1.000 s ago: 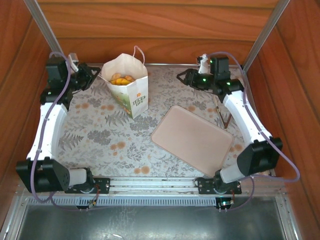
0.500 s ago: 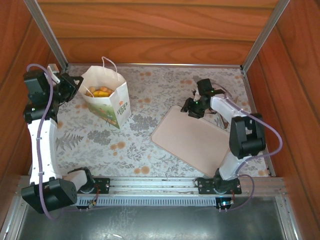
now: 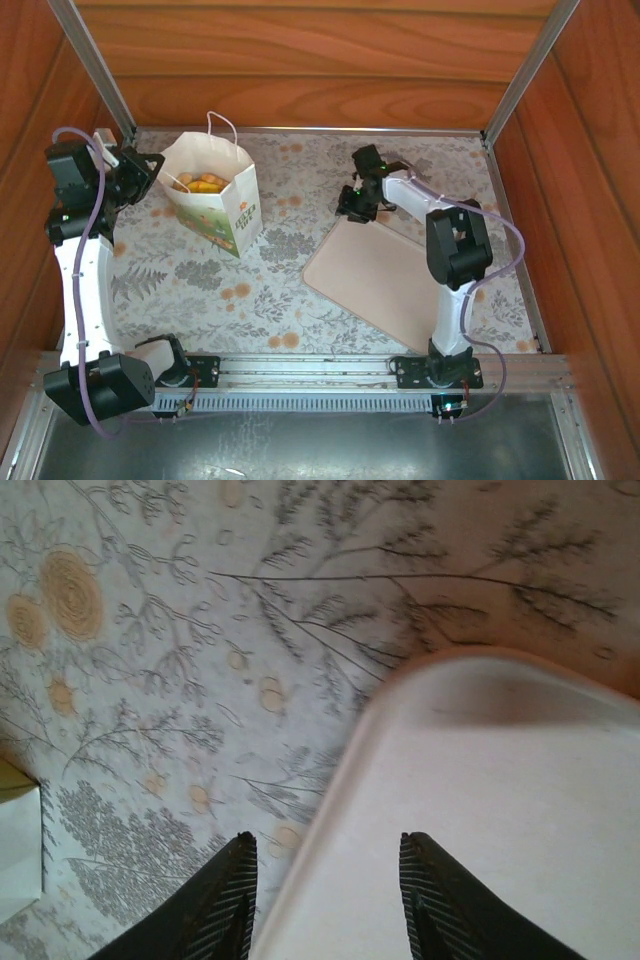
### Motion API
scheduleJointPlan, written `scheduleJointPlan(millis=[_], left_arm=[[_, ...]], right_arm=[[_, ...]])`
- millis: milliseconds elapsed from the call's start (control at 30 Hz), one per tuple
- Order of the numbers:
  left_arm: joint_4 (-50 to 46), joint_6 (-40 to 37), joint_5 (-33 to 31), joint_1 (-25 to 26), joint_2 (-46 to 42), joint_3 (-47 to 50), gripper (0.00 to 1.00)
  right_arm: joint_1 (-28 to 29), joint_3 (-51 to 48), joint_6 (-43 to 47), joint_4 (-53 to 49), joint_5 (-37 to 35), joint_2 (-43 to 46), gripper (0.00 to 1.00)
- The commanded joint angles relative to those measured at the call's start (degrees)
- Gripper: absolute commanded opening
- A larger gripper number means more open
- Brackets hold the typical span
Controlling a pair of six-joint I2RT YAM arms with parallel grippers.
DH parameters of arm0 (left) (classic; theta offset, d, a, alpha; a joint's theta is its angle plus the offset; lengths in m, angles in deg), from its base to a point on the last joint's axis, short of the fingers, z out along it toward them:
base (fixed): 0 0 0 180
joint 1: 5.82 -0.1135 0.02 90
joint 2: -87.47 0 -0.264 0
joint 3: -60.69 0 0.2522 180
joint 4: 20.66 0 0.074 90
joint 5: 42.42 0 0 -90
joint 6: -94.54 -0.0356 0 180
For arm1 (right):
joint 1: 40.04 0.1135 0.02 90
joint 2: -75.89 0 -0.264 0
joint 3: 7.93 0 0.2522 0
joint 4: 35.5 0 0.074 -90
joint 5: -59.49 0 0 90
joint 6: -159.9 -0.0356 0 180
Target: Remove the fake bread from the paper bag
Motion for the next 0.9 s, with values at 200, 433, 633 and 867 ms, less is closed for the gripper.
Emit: scheduleJointPlan(millis=[200, 433, 633, 867], left_arm=[[-0.68, -1.44, -0.62, -0.5, -1.22, 0.61, 0.0], [-0.68, -1.78, -0.56, -0.51, -1.85, 0.44, 0.0], [-0.68, -1.81, -0.59, -0.48, -1.94, 0.14, 0.0], [-0.69, -1.52, -0.99, -0.54, -1.94, 0.12, 0.0]], right_arm=[[4.24, 8.7, -7.94, -7.43, -10.06, -7.19, 0.43], [5.88, 11.29, -7.92, -8.77, -12.43, -10.41, 0.39], [6.86, 14.71, -4.4, -9.99, -12.19, -13.78, 0.28], [9.57, 19.92, 1.17, -10.08, -8.77, -17.05, 0.24]])
